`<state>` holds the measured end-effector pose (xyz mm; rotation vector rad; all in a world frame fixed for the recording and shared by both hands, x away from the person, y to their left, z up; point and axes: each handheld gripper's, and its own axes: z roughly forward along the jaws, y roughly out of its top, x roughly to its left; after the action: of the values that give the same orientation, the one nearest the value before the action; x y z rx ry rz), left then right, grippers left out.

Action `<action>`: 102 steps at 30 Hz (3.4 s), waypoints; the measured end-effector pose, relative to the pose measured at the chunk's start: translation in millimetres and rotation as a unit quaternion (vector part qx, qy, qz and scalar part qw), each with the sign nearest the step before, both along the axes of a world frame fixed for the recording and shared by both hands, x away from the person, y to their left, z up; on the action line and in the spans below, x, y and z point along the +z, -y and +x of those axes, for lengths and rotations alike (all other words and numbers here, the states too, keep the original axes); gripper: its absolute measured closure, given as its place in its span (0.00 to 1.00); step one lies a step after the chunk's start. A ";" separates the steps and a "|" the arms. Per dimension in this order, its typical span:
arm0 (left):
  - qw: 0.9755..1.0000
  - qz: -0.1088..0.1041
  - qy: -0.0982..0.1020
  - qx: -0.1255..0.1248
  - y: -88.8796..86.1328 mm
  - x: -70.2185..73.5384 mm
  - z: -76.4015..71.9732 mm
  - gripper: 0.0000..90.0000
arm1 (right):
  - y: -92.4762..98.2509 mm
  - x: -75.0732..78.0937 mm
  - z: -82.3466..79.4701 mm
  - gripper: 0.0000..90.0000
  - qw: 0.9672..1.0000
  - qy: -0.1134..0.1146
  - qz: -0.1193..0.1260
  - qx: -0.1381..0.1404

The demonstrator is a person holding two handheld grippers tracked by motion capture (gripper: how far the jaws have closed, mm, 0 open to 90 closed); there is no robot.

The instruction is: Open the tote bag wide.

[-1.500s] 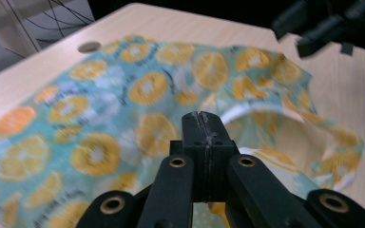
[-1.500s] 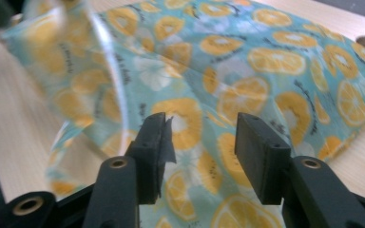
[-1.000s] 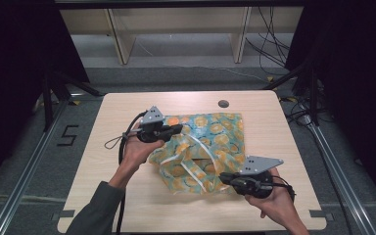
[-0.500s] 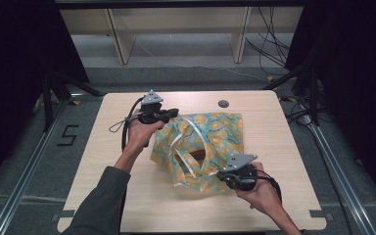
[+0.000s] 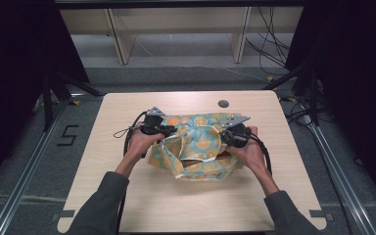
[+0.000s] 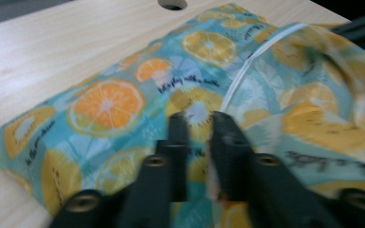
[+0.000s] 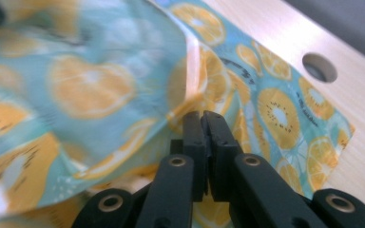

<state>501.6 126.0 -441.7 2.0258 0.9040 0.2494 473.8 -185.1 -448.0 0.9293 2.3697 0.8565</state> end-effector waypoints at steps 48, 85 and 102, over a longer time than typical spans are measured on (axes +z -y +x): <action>0.982 0.117 0.081 -0.126 82.3 26.7 -24.5 0.99 | 11.0 36.1 -4.4 0.96 0.998 -0.025 0.059 0.028; 0.998 0.055 0.001 0.038 32.6 -17.8 93.1 0.99 | 5.8 -22.0 -83.0 1.00 0.986 -0.107 -0.040 0.124; 0.999 0.045 0.012 0.011 37.2 -2.3 83.6 0.99 | -38.3 21.8 5.1 1.00 0.992 -0.054 0.038 0.104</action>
<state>585.2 88.8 -444.0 2.0925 0.9163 0.3313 478.9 -146.8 -426.2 0.7845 2.5769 1.0057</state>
